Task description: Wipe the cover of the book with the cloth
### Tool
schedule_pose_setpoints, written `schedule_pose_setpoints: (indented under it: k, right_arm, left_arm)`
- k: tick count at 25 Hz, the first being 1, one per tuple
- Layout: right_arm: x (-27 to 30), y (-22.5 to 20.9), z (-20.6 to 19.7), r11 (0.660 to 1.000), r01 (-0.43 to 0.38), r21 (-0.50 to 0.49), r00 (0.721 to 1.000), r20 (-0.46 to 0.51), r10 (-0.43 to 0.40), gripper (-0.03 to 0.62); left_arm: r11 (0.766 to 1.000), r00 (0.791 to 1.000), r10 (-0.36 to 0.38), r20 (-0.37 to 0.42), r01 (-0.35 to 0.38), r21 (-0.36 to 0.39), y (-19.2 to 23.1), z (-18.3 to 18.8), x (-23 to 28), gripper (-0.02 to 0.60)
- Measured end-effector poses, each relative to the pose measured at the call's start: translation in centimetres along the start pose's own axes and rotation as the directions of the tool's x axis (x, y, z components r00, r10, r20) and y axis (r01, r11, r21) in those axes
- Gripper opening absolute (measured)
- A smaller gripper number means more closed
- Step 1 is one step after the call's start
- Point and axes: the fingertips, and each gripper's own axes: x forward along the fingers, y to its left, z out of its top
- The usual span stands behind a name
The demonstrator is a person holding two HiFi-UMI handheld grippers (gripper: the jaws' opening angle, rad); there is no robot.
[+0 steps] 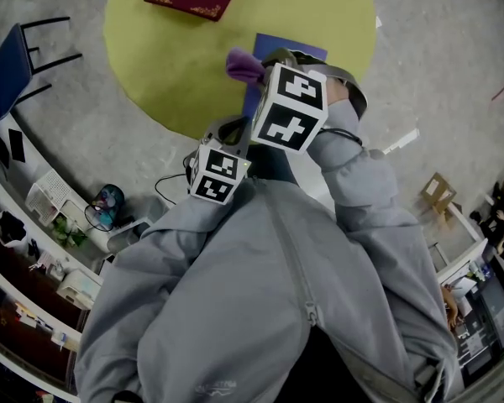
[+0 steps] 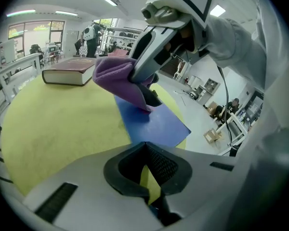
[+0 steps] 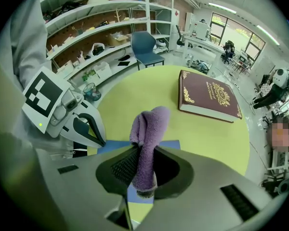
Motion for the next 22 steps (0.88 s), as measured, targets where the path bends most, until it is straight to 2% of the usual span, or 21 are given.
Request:
schedule_pose_setpoints:
  k: [13,22]
  right_arm:
    - [3.9,-0.6,-0.8,0.999,-0.031,-0.041,0.998,-0.062,0.029,0.084]
    - [3.4,-0.5,-3.8,0.999,-0.027,-0.032,0.995,-0.093,0.024,0.084]
  left_arm:
    - [1.000,1.000,0.007,0.008,-0.007,-0.020,0.3,-0.1,0.0,0.017]
    - [1.000,1.000,0.011,0.009,-0.011,-0.010,0.3,-0.1,0.1,0.017]
